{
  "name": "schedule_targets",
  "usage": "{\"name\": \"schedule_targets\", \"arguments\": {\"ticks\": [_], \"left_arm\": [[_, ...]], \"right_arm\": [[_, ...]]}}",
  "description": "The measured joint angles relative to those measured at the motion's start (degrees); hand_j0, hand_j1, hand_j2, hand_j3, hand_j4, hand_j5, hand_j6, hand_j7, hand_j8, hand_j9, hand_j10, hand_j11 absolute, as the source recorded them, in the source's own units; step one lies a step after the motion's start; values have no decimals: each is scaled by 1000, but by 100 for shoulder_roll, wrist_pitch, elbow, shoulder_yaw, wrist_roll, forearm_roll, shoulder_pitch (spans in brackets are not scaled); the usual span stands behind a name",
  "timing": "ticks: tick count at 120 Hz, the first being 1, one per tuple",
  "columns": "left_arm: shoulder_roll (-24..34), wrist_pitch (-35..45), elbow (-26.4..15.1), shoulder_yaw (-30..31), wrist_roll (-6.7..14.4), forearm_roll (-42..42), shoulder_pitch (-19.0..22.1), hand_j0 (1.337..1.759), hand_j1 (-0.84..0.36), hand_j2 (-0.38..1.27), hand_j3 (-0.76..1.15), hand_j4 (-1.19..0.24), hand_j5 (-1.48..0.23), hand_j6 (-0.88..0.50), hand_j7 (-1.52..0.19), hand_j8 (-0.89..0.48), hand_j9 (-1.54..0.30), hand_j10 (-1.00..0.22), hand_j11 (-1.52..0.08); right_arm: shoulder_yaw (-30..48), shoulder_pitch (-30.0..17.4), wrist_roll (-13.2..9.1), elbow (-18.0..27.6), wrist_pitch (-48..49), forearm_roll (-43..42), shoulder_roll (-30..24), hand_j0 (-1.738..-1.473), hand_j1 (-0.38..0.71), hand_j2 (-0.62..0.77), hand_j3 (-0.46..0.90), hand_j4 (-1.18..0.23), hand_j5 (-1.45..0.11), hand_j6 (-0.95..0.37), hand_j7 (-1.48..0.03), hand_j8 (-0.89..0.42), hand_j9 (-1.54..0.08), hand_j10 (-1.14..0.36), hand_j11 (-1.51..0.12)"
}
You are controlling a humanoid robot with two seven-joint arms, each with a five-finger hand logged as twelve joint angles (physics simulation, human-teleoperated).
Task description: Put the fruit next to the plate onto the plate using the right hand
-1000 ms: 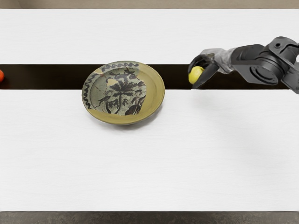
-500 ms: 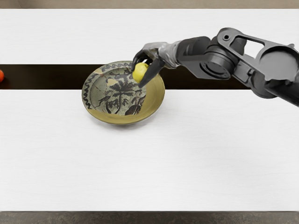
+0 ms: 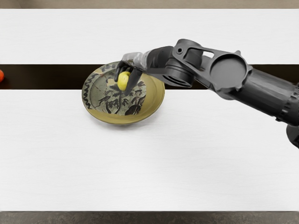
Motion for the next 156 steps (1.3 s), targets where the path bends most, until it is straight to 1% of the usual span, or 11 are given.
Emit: {"name": "schedule_targets", "arguments": {"ticks": [18, 41, 53, 66, 73, 84, 96, 115, 140, 156], "left_arm": [[0, 0, 0, 0, -2, 0, -4, 1658, 69, 47, 0, -233, -304, -233, -304, -233, -304, -233, -304], [0, 0, -1, 0, 0, 0, -6, 1658, 69, 47, 0, -233, -303, -233, -303, -233, -303, -233, -304], [0, 0, 0, 0, 0, 0, 0, 1658, 69, 47, 0, -233, -303, -233, -303, -233, -304, -233, -304], [0, 0, 0, 0, 0, 0, -4, 1658, 69, 47, 0, -233, -303, -233, -303, -233, -303, -233, -303], [0, 0, 0, 0, 0, 0, -2, 1658, 69, 47, 0, -233, -303, -233, -303, -233, -303, -233, -303], [0, 0, 0, 0, -1, 0, 0, 1658, 69, 46, 0, -233, -303, -233, -303, -233, -303, -233, -304], [0, 0, 0, 0, 0, 0, 0, 1658, 69, 46, 0, -233, -303, -233, -303, -233, -304, -233, -304], [0, 0, 0, 0, -1, 0, 0, 1658, 69, 46, 0, -233, -303, -233, -304, -233, -304, -233, -304], [0, 0, 0, 0, -2, 0, 0, 1658, 69, 46, 0, -233, -303, -233, -303, -233, -303, -233, -303], [0, 0, 0, 0, -3, 0, 0, 1658, 69, 46, 0, -233, -303, -233, -303, -233, -303, -233, -303]], "right_arm": [[-87, 50, 0, -120, -2, -72, 24, -1639, 306, 189, -1, -789, -1112, -388, -1134, -351, -1129, -583, -1157], [-157, 75, 1, -249, 12, -89, 28, -1639, 274, 141, -1, -815, -1093, -414, -1119, -374, -1114, -605, -1140], [-186, 78, 2, -277, 23, -85, 28, -1641, 264, 121, -1, -829, -1051, -431, -1081, -392, -1075, -620, -1100], [-195, 80, 5, -316, 78, -66, 28, -1645, 258, 111, 0, -836, -976, -446, -1004, -415, -1001, -639, -1032], [-199, 80, 5, -352, 103, -59, 28, -1648, 261, 122, 0, -775, -919, -467, -943, -440, -941, -654, -970], [-200, 80, 3, -401, 128, -44, 28, -1651, 251, 73, 0, -680, -829, -488, -843, -459, -842, -603, -860], [-198, 80, 2, -447, 140, -27, 28, -1654, 213, 12, 0, -577, -720, -461, -727, -433, -727, -531, -738], [-197, 80, 2, -546, 145, 6, 28, -1656, 117, -28, 0, -439, -556, -385, -559, -372, -559, -418, -564], [-162, 78, 2, -593, 146, 68, 28, -1657, -21, -36, 0, -292, -375, -274, -375, -268, -375, -285, -377], [-121, 80, 29, -571, 154, 442, 28, -1658, -141, -25, 0, -184, -236, -175, -237, -172, -237, -180, -238]]}}
